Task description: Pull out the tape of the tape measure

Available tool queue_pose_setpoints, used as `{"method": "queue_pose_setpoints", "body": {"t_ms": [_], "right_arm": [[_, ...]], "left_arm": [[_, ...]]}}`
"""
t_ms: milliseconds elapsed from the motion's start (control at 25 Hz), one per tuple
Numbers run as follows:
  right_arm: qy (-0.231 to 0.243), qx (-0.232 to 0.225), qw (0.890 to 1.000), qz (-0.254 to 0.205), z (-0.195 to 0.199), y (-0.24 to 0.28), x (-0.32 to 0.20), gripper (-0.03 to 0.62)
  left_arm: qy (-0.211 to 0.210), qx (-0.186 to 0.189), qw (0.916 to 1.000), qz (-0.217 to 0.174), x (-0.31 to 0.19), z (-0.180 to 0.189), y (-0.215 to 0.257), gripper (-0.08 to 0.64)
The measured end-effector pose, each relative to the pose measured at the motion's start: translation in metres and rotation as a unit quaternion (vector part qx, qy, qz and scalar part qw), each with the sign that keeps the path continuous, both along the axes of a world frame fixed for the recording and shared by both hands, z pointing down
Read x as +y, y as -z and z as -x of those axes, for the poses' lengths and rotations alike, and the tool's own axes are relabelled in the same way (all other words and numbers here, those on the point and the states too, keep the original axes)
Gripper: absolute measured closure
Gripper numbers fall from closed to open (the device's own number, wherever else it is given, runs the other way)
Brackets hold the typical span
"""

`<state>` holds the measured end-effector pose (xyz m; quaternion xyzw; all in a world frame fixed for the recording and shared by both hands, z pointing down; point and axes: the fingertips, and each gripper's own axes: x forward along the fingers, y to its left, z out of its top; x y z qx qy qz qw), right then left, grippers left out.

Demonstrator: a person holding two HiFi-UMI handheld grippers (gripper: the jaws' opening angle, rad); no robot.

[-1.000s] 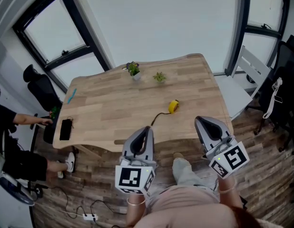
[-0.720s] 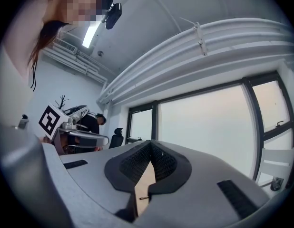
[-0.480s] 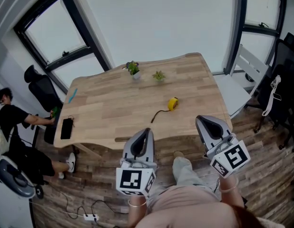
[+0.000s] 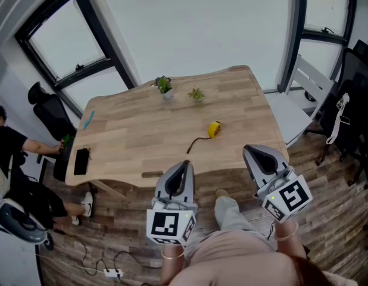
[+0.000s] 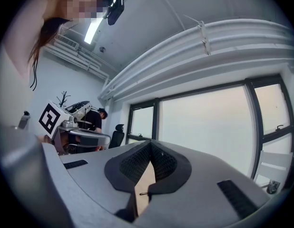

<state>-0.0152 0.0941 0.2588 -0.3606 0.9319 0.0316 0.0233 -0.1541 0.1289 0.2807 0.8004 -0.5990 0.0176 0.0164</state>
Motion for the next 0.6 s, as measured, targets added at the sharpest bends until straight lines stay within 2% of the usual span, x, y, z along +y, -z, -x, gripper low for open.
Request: {"method": "queue_pose_setpoints", "body": {"t_ms": [600], "right_arm": [[-0.004, 0.009, 1.000, 0.009, -0.0029, -0.0063, -0.0035, 0.594]], "left_arm": [[-0.015, -0.001, 0.9998, 0.008, -0.0060, -0.0092, -0.0049, 0.560]]}}
